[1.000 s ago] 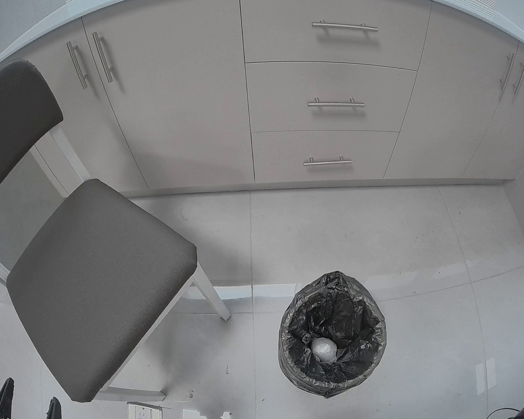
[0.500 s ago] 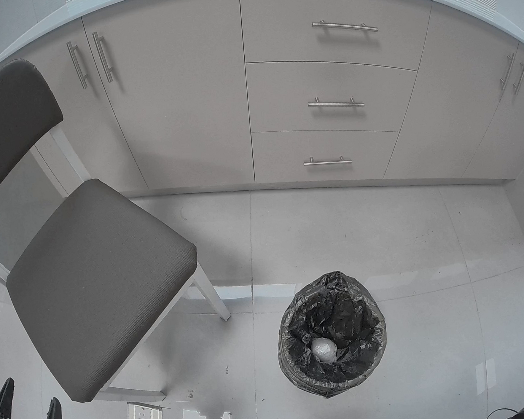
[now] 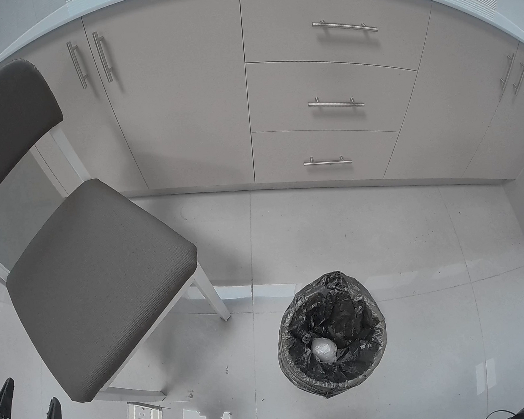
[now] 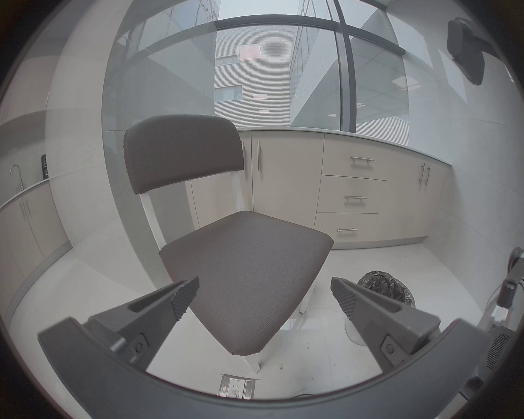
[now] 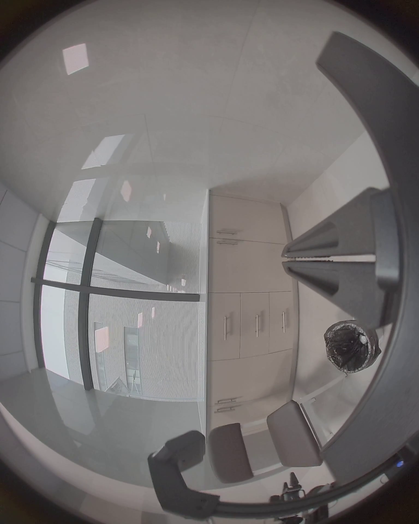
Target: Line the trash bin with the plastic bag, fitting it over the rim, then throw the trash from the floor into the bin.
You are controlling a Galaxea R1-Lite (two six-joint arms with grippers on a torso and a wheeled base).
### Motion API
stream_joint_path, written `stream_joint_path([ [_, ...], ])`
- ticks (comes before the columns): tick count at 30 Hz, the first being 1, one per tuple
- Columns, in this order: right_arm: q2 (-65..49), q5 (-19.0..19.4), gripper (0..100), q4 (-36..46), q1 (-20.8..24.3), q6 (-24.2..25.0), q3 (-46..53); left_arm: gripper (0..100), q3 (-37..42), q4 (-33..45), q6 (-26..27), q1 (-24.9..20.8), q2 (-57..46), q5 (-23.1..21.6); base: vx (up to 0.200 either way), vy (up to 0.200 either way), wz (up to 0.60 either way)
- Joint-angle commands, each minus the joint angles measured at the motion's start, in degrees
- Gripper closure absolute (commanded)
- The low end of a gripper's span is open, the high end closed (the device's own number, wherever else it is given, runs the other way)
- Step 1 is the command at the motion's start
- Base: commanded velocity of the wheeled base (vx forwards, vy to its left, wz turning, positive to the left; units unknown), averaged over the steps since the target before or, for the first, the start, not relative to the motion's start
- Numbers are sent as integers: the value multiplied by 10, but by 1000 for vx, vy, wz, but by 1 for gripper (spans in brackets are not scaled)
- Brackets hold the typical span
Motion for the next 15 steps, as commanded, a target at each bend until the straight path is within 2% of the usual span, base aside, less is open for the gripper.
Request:
stream_joint_path([
  [1, -7, 17, 100, -292, 2, 80, 369, 0, 10, 0, 0, 0, -9, 0, 0, 0, 0],
  [4, -7, 20, 100, -478, 2, 66, 566, 0, 10, 0, 0, 0, -9, 0, 0, 0, 0],
  [5, -7, 21, 100, -529, 2, 57, 614, 0, 10, 0, 0, 0, -9, 0, 0, 0, 0],
  [6, -7, 21, 100, -529, 2, 57, 614, 0, 10, 0, 0, 0, -9, 0, 0, 0, 0],
  [7, -7, 21, 100, -603, 2, 40, 686, 0, 10, 0, 0, 0, -9, 0, 0, 0, 0],
  [9, -7, 21, 100, -641, 2, 37, 735, 0, 10, 0, 0, 0, -9, 0, 0, 0, 0],
  [15, -7, 21, 100, -674, 1, 0, 838, 0, 10, 0, 0, 1, -9, 0, 0, 0, 0],
])
